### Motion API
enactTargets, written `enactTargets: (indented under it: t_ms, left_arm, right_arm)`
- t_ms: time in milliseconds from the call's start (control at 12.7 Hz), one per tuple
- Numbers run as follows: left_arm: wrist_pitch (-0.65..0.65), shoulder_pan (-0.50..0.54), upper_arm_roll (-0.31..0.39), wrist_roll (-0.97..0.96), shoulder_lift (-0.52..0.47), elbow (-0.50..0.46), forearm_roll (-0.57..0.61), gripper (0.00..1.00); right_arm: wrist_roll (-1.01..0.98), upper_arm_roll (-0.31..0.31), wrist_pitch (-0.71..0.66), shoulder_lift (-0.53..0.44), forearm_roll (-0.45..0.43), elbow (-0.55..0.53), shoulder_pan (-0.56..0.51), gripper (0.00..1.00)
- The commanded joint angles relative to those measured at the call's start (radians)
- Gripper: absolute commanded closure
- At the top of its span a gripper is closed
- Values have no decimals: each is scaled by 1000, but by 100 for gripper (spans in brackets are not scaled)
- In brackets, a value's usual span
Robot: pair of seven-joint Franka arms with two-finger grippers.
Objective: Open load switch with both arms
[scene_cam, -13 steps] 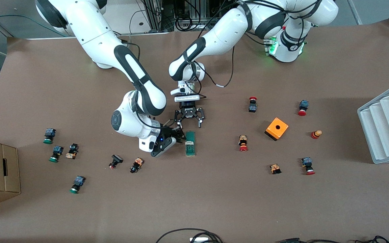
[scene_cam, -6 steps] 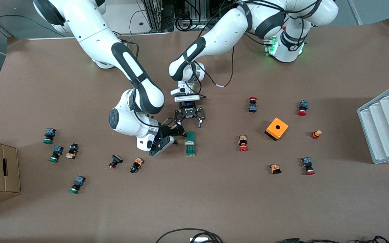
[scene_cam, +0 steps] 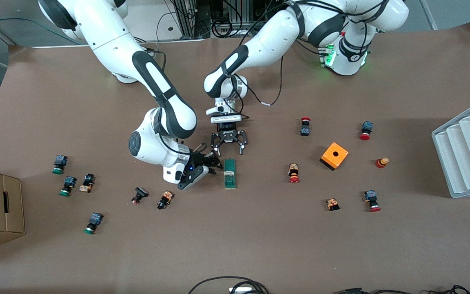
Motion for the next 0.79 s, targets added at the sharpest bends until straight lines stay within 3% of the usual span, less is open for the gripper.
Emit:
enactTargets:
  t_ms: [0,710]
  left_arm:
    - [13,6,7,-40,48,15,6,0]
    - [13,6,7,-40,48,15,4,0]
  right_arm:
    - [-20,1,-7,-22,34,-19,-4,61]
    - [-19,2,-5,-12,39,11,-6,69]
